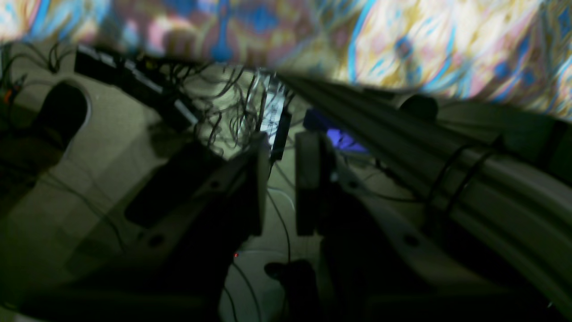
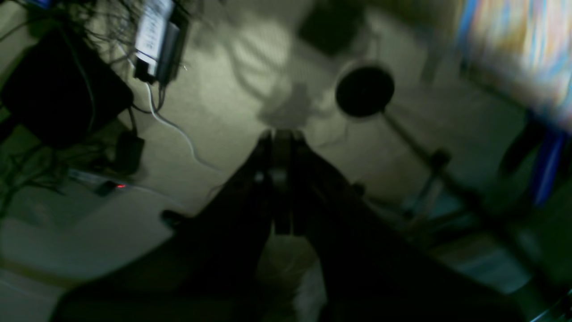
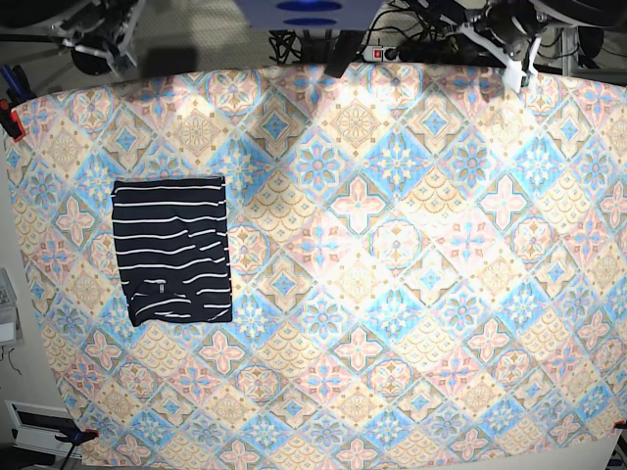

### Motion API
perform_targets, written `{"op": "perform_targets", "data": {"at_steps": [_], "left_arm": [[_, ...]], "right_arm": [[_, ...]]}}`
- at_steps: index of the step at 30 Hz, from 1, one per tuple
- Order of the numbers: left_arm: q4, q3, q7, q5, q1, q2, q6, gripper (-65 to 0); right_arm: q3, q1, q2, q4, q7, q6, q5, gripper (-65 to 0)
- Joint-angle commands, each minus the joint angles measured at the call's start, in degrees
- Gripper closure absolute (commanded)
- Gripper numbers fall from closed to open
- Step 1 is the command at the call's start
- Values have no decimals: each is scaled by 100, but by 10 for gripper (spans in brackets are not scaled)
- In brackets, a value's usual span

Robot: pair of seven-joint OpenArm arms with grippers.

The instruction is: Fold the T-shirt properly

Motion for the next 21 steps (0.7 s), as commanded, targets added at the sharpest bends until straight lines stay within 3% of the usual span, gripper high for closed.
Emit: {"op": "perform_targets", "data": {"at_steps": [1, 5, 9, 21], "left_arm": [[74, -13, -25, -36, 131, -23, -25, -94], [-67, 225, -25, 61, 280, -5, -25, -94], [-629, 541, -52, 535, 236, 65, -25, -94], [-3935, 1886, -1661, 1766, -924, 127, -25, -94]], "right_arm": [[134, -77, -2, 15, 9, 12, 17, 0], [222, -138, -108, -530, -9, 12, 17, 0], [222, -112, -108, -1479, 26, 12, 17, 0], [222, 1242, -64, -4767, 888, 12, -18, 0]]}}
